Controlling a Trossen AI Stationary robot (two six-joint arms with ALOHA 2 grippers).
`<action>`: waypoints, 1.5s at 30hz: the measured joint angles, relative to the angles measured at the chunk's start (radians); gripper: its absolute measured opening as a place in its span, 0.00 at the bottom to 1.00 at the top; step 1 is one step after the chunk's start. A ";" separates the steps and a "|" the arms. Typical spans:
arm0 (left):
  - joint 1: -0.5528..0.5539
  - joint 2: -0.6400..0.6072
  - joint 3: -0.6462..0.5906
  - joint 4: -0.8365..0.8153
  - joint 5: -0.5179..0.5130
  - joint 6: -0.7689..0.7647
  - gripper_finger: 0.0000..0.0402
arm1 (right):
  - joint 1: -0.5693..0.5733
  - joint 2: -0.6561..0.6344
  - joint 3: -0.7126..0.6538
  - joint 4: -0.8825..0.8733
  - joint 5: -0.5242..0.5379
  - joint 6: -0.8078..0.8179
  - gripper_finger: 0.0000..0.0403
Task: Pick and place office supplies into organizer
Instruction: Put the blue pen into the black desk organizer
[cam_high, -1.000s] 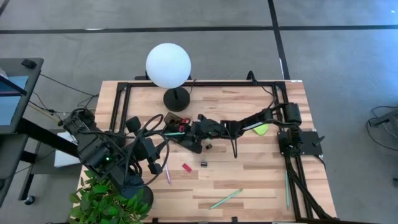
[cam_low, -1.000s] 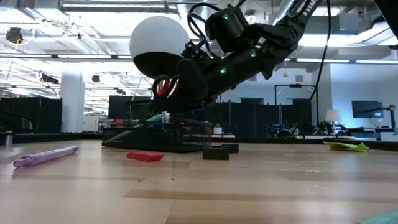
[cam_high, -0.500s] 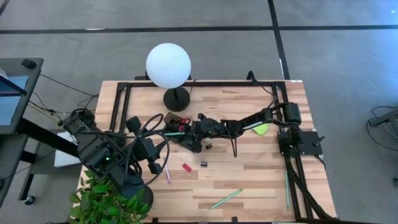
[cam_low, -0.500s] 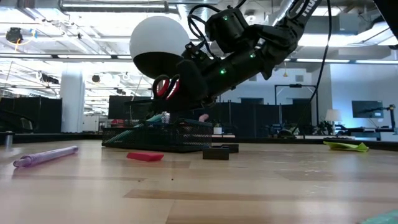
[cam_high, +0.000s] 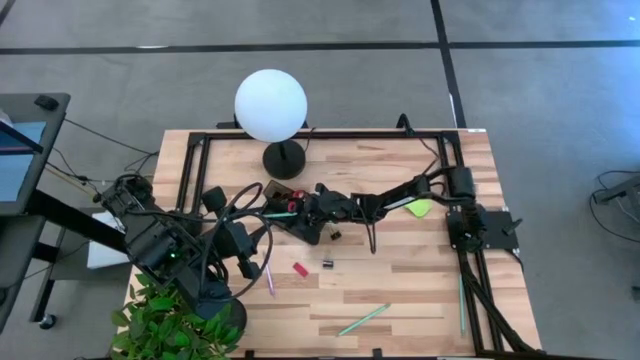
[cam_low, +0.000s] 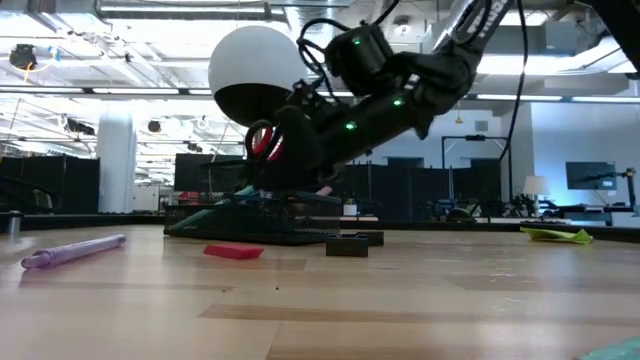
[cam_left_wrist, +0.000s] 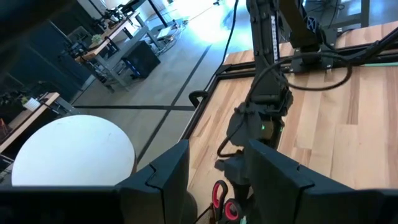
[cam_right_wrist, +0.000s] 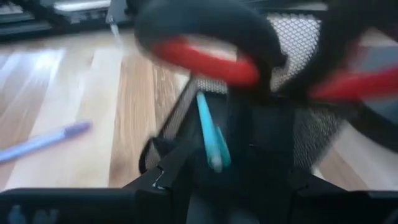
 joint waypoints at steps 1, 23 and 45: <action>0.000 0.000 0.000 0.000 0.000 0.000 0.38 | 0.001 0.012 0.011 0.003 0.002 0.000 0.32; 0.000 0.000 0.000 0.000 0.000 0.029 0.38 | 0.022 0.038 0.025 -0.051 0.106 -0.009 0.30; 0.000 0.000 0.000 0.000 0.002 0.002 0.38 | 0.035 0.036 0.147 -0.194 0.122 -0.107 0.29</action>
